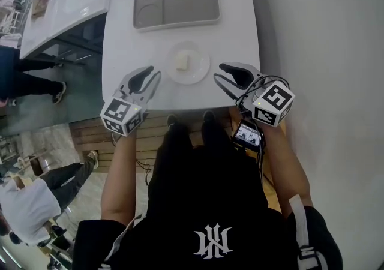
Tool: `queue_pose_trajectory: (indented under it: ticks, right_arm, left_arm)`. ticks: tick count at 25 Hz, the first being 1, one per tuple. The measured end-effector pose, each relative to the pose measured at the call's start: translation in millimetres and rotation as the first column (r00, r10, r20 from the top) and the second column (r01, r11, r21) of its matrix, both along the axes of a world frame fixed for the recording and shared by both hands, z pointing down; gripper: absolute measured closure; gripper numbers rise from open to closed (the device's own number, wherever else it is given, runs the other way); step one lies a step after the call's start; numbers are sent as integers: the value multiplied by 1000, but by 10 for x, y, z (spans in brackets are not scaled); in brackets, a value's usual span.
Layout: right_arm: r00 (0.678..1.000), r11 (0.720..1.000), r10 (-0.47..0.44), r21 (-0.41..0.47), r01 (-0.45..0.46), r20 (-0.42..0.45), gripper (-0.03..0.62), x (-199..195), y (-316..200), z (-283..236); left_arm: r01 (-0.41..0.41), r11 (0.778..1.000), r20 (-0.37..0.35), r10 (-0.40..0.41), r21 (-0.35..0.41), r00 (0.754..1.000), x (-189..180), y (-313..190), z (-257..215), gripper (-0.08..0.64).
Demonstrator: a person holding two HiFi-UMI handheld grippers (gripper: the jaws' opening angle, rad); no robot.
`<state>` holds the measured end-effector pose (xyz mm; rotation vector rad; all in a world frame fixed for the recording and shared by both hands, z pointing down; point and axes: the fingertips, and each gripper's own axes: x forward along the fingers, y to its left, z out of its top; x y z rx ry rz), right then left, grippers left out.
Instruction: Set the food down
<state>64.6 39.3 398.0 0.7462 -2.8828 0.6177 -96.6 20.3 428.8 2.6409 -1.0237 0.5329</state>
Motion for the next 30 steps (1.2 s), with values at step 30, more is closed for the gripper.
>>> queue_pose_trajectory:
  ticks: [30]
  right_arm:
    - [976,832,-7,-543,-115,-217,442,-231,-672,1233]
  left_arm:
    - [-64,872,121,139,-485,983,154,-472,995,443]
